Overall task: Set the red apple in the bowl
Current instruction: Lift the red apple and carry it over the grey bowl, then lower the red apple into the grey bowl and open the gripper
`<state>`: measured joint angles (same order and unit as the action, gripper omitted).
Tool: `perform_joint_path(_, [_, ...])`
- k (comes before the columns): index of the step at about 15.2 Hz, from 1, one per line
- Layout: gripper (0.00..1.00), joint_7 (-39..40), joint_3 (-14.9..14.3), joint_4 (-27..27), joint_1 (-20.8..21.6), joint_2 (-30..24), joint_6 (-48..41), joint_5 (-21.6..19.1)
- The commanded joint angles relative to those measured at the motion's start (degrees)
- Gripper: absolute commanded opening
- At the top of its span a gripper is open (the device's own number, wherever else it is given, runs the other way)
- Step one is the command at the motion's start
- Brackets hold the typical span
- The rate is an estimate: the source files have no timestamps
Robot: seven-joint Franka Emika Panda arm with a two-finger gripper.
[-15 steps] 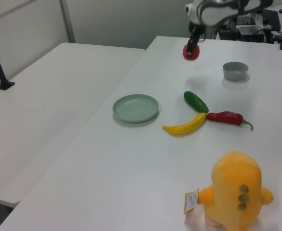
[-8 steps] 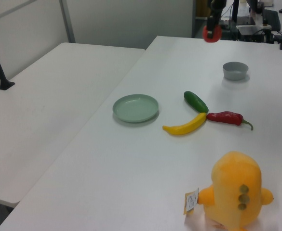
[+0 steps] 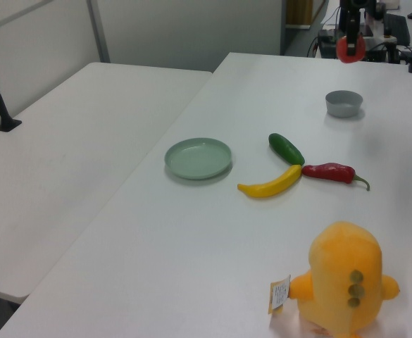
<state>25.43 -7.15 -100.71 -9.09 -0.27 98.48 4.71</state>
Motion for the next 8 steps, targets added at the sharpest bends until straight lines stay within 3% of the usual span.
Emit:
perform_joint_path(1, [0.30,4.79,-0.85,-4.50,-2.07,-1.14,1.27,0.03])
perform_joint_path(8, [0.30,11.13,-1.38,-12.58,-6.90,1.31,21.38,0.39])
